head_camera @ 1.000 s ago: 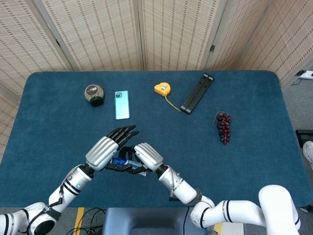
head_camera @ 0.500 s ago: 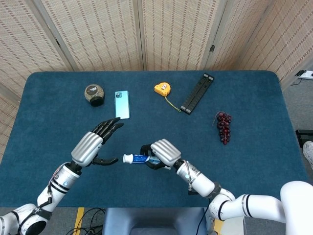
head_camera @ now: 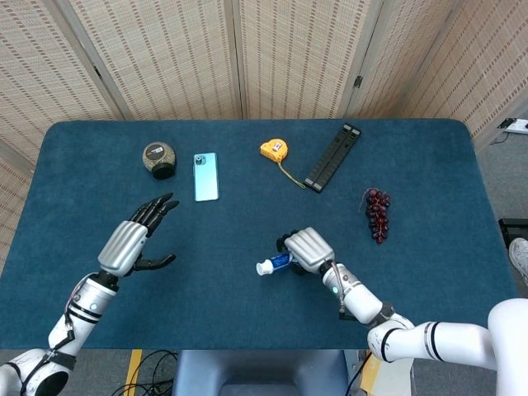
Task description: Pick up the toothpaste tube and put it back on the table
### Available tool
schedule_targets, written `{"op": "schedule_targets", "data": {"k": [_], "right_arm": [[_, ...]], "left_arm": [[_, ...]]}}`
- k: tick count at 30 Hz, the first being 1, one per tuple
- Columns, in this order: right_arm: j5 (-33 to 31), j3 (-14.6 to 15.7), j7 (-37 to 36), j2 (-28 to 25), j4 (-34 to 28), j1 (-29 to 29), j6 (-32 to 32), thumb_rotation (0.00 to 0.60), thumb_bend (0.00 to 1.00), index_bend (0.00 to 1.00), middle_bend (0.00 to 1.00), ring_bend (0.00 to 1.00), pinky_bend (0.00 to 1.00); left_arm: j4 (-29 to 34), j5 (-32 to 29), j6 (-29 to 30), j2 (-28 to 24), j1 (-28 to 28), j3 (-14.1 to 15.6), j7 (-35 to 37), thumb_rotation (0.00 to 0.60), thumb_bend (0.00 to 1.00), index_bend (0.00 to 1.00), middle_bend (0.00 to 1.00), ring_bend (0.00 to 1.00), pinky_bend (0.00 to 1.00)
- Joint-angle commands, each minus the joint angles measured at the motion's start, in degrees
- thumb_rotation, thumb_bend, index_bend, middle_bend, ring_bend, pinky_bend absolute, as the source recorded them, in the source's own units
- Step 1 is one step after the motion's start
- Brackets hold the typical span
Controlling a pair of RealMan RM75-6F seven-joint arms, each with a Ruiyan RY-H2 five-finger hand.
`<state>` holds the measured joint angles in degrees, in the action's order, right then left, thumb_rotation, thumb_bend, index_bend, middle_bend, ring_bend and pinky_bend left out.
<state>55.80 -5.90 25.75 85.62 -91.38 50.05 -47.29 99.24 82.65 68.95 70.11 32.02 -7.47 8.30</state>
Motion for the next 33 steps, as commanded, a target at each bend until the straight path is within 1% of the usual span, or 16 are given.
{"op": "schedule_targets", "data": {"k": [1,3,5,7,8,9,10,11,12,13,14,17,21,26,29,33], "right_arm": [[-0.6,0.3,0.6,-1.4,-1.6,-0.1,-1.1,0.6,0.33,0.03,0.17,0.17,0.36],[0.4,0.0,-0.2,-2.7,-3.0,-0.8,-2.5,0.6,0.32,0.0,0.11,0.12,0.33],[2.3,-0.2,-1.6,-5.3,-5.4,-2.0,-4.3,0.6,0.31,0.0,0.1,0.1,0.32],[4.6,0.0,-3.0,-8.9,-8.3,-3.7,-6.4,0.6,0.31,0.0,0.1,0.1,0.32],[5.8,0.2,-3.7,-10.6,-9.5,-4.7,-7.5,0.6,0.31,0.0,0.11,0.1,0.32],[7.1,0.4,-4.4,-12.3,-10.6,-5.7,-8.8,0.6,0.31,0.0,0.12,0.1,0.32],[8.9,0.9,-5.4,-14.6,-11.9,-7.2,-10.5,0.6,0.31,0.0,0.14,0.1,0.32],[10.4,1.3,-6.3,-16.3,-12.7,-8.4,-11.9,0.6,0.32,0.0,0.15,0.11,0.32],[12.3,2.0,-7.5,-18.5,-13.7,-10.0,-13.7,0.6,0.34,0.0,0.17,0.11,0.32],[13.8,2.5,-8.6,-20.0,-14.2,-11.4,-15.2,0.6,0.37,0.0,0.19,0.12,0.32],[15.3,3.0,-9.7,-21.4,-14.5,-12.7,-16.8,0.6,0.38,0.01,0.2,0.12,0.32],[19.7,4.7,-13.7,-25.1,-14.3,-17.4,-22.1,0.6,0.4,0.07,0.22,0.14,0.32],[24.7,6.9,-17.1,-27.0,-11.8,-23.4,-29.3,0.6,0.45,0.09,0.23,0.15,0.32],[28.5,9.0,-19.7,-26.1,-7.4,-30.8,-38.0,0.6,0.48,0.11,0.25,0.17,0.32],[29.0,9.6,-21.3,-25.4,-5.8,-34.4,-41.4,0.6,0.48,0.11,0.25,0.17,0.32],[29.7,9.9,-23.7,-24.7,-4.1,-37.9,-44.4,0.6,0.48,0.12,0.25,0.17,0.32]], "left_arm": [[-0.9,-0.7,0.6,-0.4,-0.8,0.0,0.8,0.0,0.0,0.0,0.0,0.0,0.13],[-1.6,-1.3,0.9,-0.8,-1.4,-0.1,1.5,0.0,0.0,0.0,0.0,0.0,0.13],[-2.4,-1.8,1.2,-1.3,-2.1,-0.1,2.2,0.0,0.0,0.0,0.0,0.0,0.13],[-3.2,-2.5,1.8,-1.8,-2.9,-0.2,2.9,0.004,0.0,0.0,0.0,0.0,0.13],[-3.4,-3.1,2.1,-1.9,-3.3,-0.3,2.8,0.038,0.0,0.0,0.0,0.01,0.13],[-3.7,-3.4,2.6,-2.1,-3.7,-0.4,2.4,0.1,0.0,0.0,0.0,0.01,0.13],[-4.1,-3.9,3.3,-2.3,-4.3,-0.5,2.1,0.231,0.0,0.0,0.0,0.02,0.13],[-4.3,-4.4,3.8,-2.5,-4.8,-0.6,1.9,0.334,0.0,0.0,0.0,0.02,0.13],[-4.8,-4.8,4.5,-2.7,-5.5,-0.6,0.9,0.461,0.0,0.0,0.0,0.03,0.13],[-5.2,-5.1,4.9,-2.9,-6.0,-0.6,0.5,0.562,0.0,0.0,0.0,0.03,0.13],[-5.3,-5.5,5.3,-3.1,-6.5,-0.5,0.3,0.599,0.0,0.0,0.0,0.03,0.13],[-5.5,-7.4,6.0,-4.0,-8.1,-0.3,-1.3,0.6,0.0,0.0,0.0,0.03,0.13],[-5.1,-9.8,7.3,-4.9,-10.4,0.1,-4.7,0.6,0.0,0.0,0.0,0.03,0.13],[-4.4,-9.8,11.0,-4.9,-13.7,1.6,-8.9,0.6,0.0,0.0,0.0,0.03,0.13],[-3.9,-9.2,13.1,-4.5,-15.6,2.5,-10.7,0.6,0.0,0.0,0.0,0.03,0.13],[-3.4,-8.2,16.0,-3.7,-18.2,3.5,-12.2,0.6,0.0,0.0,0.0,0.03,0.13]]}}
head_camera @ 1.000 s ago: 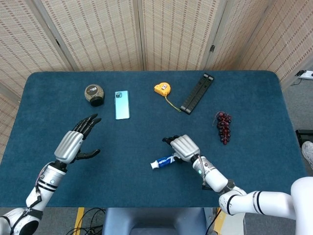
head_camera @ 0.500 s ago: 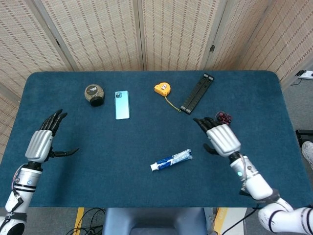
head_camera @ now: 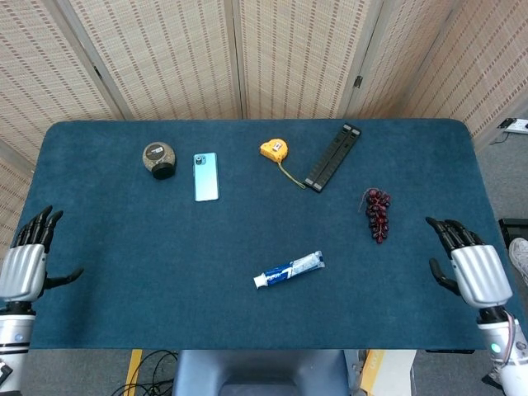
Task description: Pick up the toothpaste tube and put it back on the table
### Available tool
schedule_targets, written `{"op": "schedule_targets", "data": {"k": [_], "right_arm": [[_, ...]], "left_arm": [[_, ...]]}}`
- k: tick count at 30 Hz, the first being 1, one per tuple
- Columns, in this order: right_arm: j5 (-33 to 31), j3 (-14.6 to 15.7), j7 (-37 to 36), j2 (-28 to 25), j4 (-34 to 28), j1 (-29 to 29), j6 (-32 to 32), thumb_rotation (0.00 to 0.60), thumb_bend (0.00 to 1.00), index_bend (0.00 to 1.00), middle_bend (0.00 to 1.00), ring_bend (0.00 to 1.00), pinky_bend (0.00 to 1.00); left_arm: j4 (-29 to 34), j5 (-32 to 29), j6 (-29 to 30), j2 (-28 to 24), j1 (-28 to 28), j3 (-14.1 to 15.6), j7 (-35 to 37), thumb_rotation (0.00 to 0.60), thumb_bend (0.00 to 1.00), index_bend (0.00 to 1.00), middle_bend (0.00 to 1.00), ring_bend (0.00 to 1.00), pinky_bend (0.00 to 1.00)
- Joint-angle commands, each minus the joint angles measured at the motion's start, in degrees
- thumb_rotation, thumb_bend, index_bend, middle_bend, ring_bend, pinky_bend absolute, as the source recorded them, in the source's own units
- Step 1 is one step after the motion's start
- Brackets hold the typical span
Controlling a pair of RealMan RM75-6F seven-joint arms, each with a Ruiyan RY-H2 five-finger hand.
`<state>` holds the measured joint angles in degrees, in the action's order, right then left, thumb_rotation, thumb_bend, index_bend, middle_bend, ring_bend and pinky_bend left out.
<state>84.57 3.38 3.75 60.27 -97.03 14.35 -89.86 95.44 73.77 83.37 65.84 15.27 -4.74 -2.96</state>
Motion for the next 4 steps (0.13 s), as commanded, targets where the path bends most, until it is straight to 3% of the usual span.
{"op": "schedule_targets", "data": {"k": [1,4], "right_arm": [[1.2,0.7,-2.3,1.0,2.0,-3.0,-2.4,0.6,0.48,0.13,0.26,0.18,0.32],[1.7,0.8,-3.6,1.4,2.8,-4.5,-2.8,0.6,0.48,0.14,0.28,0.18,0.32]], "left_arm": [[0.5,1.1,2.4,0.8,-2.2,1.1,-1.1,0.6,0.0,0.0,0.0,0.03,0.13],[0.4,2.2,4.3,1.6,-3.8,1.6,-1.1,0.6,0.0,0.0,0.0,0.03,0.13]]}}
